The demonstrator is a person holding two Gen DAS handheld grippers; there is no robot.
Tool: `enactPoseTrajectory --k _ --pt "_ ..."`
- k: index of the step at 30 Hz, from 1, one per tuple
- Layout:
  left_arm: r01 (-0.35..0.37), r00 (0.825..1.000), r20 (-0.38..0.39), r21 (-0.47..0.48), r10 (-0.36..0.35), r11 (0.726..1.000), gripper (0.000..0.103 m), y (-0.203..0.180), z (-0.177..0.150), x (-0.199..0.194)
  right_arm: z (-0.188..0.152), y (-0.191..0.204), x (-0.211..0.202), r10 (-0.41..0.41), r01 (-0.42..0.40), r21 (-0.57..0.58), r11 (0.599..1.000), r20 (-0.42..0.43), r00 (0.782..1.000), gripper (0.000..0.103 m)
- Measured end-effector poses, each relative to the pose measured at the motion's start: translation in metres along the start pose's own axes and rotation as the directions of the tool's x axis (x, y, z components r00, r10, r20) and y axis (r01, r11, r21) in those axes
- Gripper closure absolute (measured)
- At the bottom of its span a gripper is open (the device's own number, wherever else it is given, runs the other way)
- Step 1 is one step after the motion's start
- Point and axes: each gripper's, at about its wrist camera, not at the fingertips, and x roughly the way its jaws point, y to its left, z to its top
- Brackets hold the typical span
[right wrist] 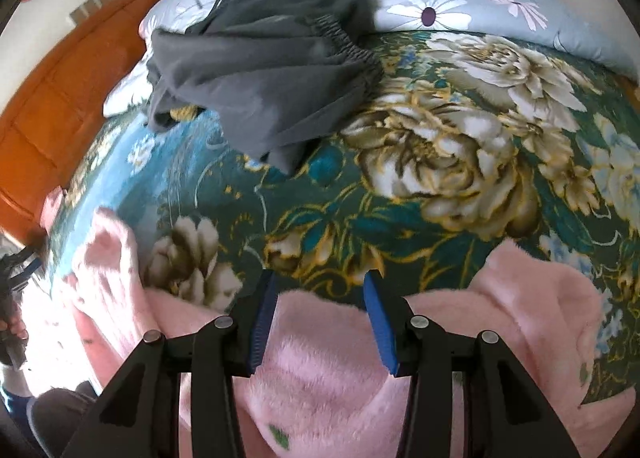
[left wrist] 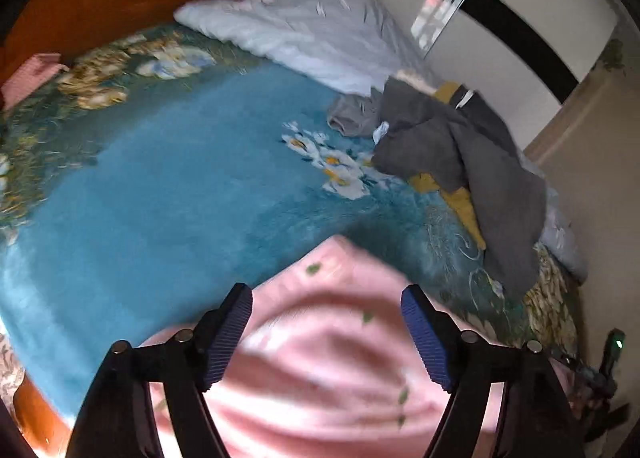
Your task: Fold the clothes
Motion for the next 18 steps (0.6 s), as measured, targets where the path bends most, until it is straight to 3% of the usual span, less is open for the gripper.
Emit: enactPoseTrajectory --k 6,10,13,16,18 --pt "-0.099 0.993 -0.075 -0.066 0.094 0.993 0.023 -0.002 0.021 0.076 0.01 -0.03 -0.013 -0.125 0.125 0.019 0.992 0.004 0.992 0.057" --pt "-0.122 0.983 -0.138 -0.005 0.12 0.993 0.023 -0.01 0.015 0.105 0.002 -0.07 -0.042 -0.192 0.183 0.127 0.975 0.059 0.98 0.057" --pt "-0.13 0.975 -0.179 0.036 0.134 0.991 0.023 -0.016 0.005 0.117 -0.007 -0.099 -0.048 -0.18 0.166 0.214 0.963 0.051 0.982 0.057" --pt "-0.144 0.975 -0.164 0.049 0.15 0.988 0.025 -0.019 -0.002 0.119 -0.012 -0.109 -0.043 -0.149 0.139 0.224 0.965 0.024 0.989 0.057" --pt "-0.164 0.972 -0.16 0.053 0.17 0.985 0.032 -0.021 -0.003 0.118 -0.013 -0.109 -0.039 -0.132 0.124 0.217 0.968 0.023 0.991 0.057"
